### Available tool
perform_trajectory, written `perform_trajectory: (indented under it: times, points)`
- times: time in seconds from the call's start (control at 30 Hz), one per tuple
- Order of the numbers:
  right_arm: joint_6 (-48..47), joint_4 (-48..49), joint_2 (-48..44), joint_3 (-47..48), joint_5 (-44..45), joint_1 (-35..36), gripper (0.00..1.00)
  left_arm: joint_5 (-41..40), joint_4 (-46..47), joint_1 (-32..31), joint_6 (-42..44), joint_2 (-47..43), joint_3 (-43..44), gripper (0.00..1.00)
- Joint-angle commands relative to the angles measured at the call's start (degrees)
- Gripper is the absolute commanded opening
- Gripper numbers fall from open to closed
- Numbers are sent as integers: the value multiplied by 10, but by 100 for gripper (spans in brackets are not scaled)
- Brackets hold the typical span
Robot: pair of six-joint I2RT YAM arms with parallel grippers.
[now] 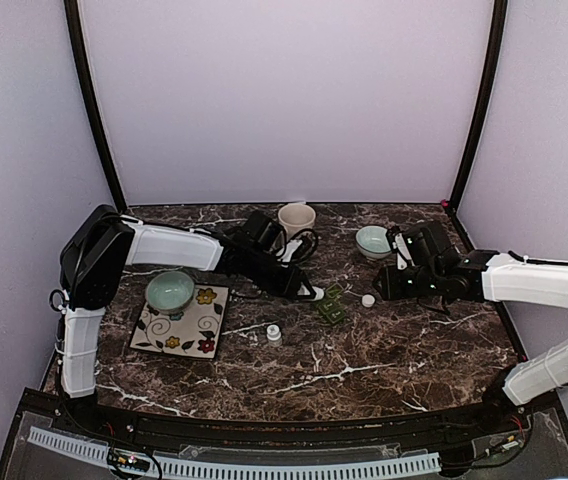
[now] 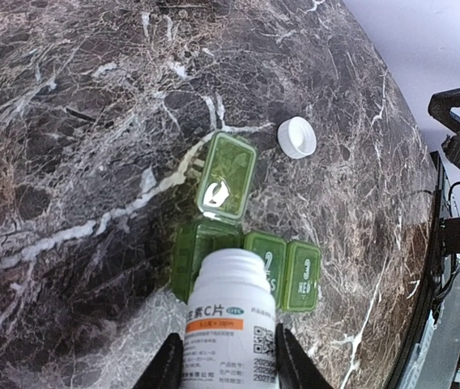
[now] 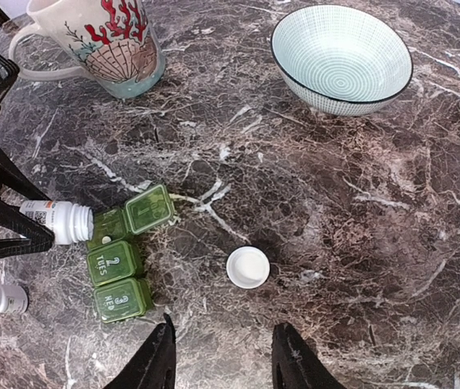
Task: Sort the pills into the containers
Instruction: Pour the pill into the compartment of the pill container.
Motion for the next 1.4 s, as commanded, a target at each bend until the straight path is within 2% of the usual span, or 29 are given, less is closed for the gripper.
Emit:
perform_trajectory:
  times: [0.0,0.57,0.97,1.37]
  points:
    - [-2,19,4,17,-6,-6,40,-6,-16,-4,13,-31,22,0]
    - [0,34,20,26,-28,-6,40,-13,-31,-9,22,-29,29,0]
    - [0,57,110,96,-90,0,36,-20,-38,-11,26,-28,32,0]
    - [2,75,204,152,-119,37,34,-22,-39,-12,28,-28,36,0]
